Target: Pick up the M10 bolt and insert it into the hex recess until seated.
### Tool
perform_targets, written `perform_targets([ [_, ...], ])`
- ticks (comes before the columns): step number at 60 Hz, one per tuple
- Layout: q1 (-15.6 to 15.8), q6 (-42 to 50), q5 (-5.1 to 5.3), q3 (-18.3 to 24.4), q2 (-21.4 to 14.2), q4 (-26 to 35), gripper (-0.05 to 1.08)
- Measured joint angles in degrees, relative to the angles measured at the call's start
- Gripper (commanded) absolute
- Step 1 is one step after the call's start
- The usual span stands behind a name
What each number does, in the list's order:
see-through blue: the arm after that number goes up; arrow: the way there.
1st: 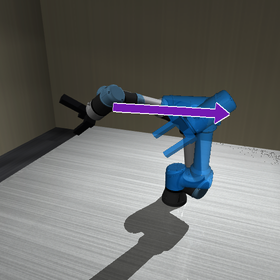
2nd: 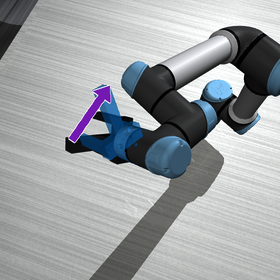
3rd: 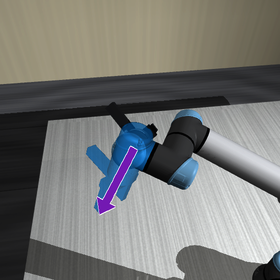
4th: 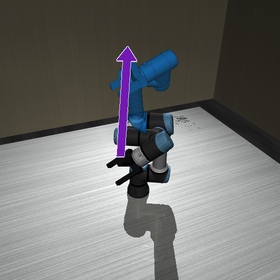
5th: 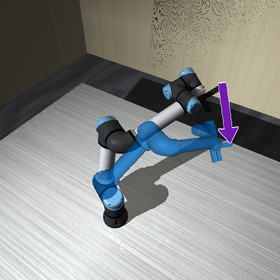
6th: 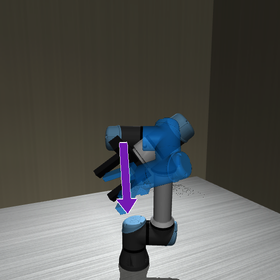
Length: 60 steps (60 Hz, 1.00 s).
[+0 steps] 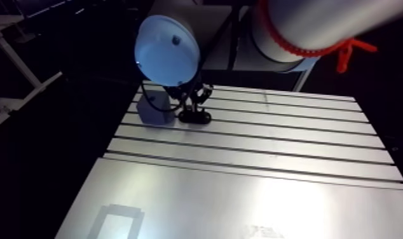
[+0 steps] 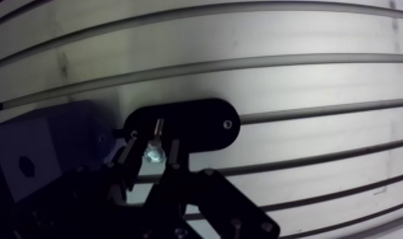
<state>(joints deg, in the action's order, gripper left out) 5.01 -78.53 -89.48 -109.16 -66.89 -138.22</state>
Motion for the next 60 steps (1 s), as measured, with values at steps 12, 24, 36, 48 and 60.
perform_targets([
  [12, 0.0, 0.0, -0.02, 0.1, 0.0, 0.0, 0.65],
  [24, 0.0, 0.0, -0.03, 0.1, 0.0, 0.0, 0.66],
  [36, 0.0, 0.0, 0.01, 0.1, 0.0, 0.0, 0.67],
  [48, 0.0, 0.0, 0.04, 0.0, 0.0, 0.0, 0.67],
  [60, 0.0, 0.0, 0.05, 0.0, 0.0, 0.1, 0.68],
])
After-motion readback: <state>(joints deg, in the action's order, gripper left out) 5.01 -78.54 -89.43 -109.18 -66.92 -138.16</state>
